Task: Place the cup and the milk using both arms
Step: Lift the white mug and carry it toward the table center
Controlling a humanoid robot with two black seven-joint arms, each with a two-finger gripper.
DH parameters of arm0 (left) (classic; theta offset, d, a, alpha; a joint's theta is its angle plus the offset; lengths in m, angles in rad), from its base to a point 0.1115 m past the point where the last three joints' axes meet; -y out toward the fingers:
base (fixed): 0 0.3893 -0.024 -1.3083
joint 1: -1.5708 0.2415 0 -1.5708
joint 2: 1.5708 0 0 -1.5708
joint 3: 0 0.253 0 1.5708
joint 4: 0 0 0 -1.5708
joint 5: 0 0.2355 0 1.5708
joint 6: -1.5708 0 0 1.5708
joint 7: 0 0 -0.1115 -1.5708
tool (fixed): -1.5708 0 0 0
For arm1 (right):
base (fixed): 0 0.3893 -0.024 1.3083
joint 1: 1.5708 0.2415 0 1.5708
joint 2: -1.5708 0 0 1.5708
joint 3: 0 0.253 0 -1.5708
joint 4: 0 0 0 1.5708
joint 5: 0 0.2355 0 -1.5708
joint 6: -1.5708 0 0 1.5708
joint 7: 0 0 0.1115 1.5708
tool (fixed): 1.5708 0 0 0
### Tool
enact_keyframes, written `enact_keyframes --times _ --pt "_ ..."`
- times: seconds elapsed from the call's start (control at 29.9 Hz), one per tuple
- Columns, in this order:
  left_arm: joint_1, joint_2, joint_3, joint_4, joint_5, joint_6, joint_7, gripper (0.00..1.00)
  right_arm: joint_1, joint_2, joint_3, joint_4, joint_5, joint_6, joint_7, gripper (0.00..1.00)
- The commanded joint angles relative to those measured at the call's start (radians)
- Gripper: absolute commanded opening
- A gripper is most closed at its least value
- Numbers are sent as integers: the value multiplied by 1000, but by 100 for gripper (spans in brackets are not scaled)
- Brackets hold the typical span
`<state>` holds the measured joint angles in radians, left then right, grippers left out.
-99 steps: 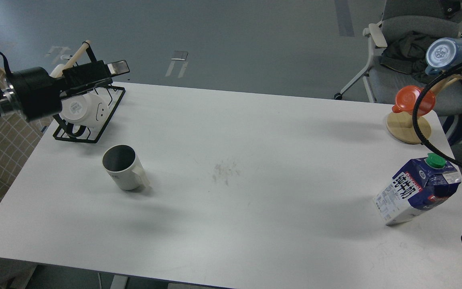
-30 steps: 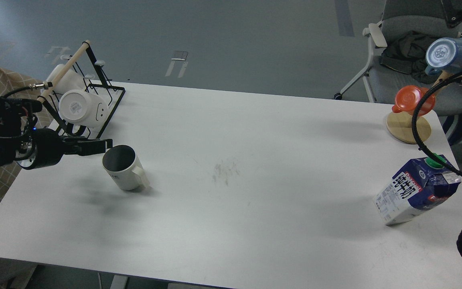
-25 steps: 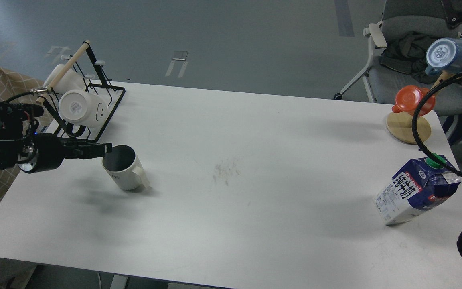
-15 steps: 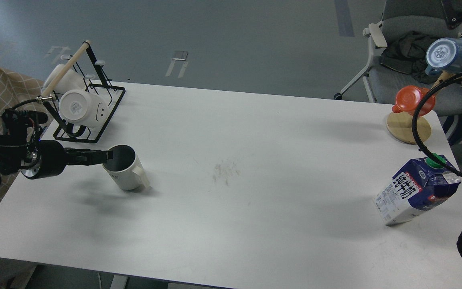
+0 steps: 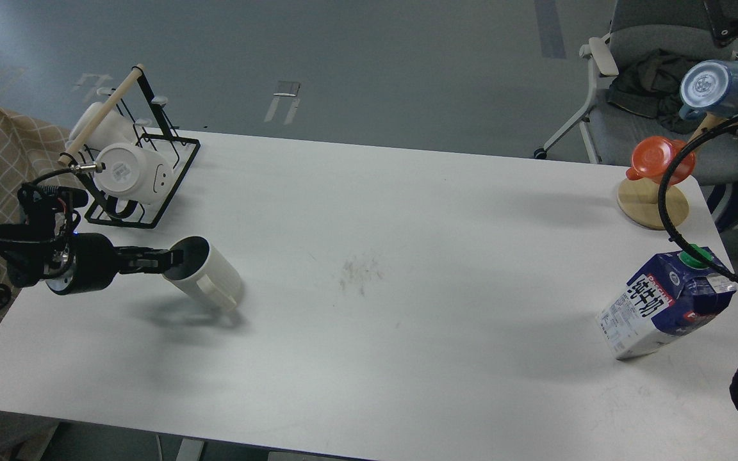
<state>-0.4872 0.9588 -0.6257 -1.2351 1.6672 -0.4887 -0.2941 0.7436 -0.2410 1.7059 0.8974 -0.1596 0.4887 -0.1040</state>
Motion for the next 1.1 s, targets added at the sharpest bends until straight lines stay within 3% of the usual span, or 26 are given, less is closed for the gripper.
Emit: enact_keyframes --times 0.0,0.23,0.37,0.57,0.63,0.87,1.07 --pt "-2 1 1 -1 -1 0 1 0 0 -12 0 0 0 0 0 100" --pt "-25 3 -3 -18 -3 0 1 0 0 -12 1 2 0 0 0 100" --pt "-96 15 1 -105 -1 0 9 0 0 -12 0 0 0 0 0 100" --pt "-195 0 3 -139 8 0 27 0 0 -12 1 2 0 0 1 100" --pt "-224 -63 3 -139 20 0 61 0 0 -17 11 2 0 0 1 100" --pt "-295 -219 6 -141 82 0 73 0 -7 -47 29 2 0 0 0 100" --pt "-424 -307 210 -132 207 0 69 0 -7 -49 29 3 0 0 -2 100"
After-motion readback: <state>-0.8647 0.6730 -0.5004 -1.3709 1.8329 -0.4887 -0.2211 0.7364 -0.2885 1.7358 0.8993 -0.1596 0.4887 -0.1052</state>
